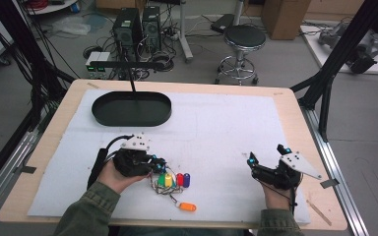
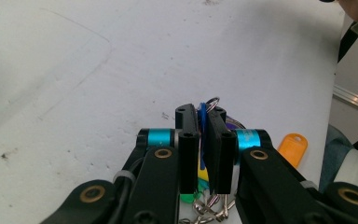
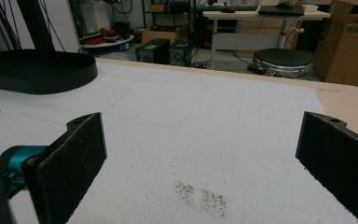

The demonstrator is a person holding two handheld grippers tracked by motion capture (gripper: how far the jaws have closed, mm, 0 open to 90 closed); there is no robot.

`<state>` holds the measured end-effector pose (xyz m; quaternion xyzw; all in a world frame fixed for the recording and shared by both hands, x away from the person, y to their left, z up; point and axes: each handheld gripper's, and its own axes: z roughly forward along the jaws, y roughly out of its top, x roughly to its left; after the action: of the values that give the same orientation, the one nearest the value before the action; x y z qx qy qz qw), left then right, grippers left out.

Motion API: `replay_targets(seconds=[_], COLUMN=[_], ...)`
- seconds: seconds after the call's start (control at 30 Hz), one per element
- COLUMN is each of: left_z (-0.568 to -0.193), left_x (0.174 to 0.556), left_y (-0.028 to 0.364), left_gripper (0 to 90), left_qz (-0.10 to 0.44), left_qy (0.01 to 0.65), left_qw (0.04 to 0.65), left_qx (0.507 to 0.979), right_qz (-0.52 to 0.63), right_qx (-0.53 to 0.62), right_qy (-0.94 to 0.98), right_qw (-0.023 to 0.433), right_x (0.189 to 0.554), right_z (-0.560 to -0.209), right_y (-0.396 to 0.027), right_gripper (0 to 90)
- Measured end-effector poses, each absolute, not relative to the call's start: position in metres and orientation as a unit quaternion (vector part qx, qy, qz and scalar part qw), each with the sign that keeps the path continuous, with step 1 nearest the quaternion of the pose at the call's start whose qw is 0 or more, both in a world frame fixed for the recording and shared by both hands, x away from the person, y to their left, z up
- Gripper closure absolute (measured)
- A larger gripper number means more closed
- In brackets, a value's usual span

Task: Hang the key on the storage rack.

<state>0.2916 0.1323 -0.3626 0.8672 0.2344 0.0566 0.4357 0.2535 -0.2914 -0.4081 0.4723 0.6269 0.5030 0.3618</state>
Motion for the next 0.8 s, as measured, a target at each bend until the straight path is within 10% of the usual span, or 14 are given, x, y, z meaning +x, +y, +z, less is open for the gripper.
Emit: replay_targets(seconds=[0.8], left_z=[-0.323], left_x=[0.308], left_y=[0.148], left_gripper=[84.1], left_qz=[0.085], left_qy=[0.239], left_qw=[0.476], left_qx=[0.842], right_qz=[0.503], right_qx=[0.472], right_qy=[0.627], right_qw=[0.362], right_x=[0.254], right_z=[-0.408], right_y=[-0.291], right_gripper=[0.6])
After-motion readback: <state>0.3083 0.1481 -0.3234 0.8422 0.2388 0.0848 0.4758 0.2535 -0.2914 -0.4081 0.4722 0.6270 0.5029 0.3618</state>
